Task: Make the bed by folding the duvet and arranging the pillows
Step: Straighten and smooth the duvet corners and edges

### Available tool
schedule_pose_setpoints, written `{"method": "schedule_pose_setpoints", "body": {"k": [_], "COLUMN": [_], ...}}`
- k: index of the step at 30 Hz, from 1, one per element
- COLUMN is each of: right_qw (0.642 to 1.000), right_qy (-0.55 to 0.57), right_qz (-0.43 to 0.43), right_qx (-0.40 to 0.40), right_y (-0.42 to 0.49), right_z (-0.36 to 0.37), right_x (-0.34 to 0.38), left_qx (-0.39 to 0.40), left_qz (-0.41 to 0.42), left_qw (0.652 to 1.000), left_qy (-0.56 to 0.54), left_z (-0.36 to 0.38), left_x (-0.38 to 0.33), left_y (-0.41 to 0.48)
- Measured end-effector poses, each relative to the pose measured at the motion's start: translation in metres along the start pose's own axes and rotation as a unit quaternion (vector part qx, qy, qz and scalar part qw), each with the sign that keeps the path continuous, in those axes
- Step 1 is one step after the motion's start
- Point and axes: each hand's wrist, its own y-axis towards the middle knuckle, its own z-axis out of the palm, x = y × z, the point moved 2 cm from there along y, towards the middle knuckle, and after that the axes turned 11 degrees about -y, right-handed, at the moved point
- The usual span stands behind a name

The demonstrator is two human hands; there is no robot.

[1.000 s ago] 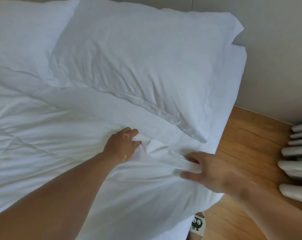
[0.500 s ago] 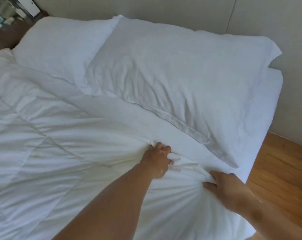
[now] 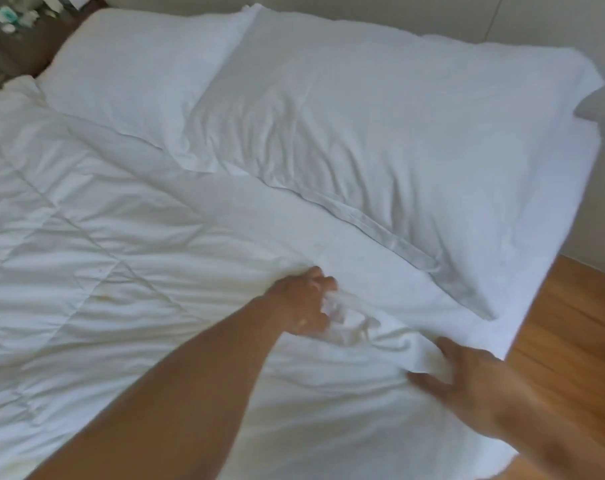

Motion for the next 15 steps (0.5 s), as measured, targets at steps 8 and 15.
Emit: {"method": "schedule_pose_setpoints", "body": {"k": [8,15], "right_qw": [0.999,1.000], "right_qy": [0.013,-0.007], "right_qz": [-0.035,0.021], "right_qx": [0.038,0.012], "right_y": [-0.011,0.012], "right_z": [-0.012,0.001], "right_x": [-0.035,-0.053], "left_qx": [-0.135,-0.102], "left_qz": [-0.037,-0.036], "left_qw": [0.989,0.991], "left_qy": [0.055,0.077], "left_z": [-0.031,-0.009], "left_x": [-0.002,-0.024], "left_y": [0.005,0.026]}}
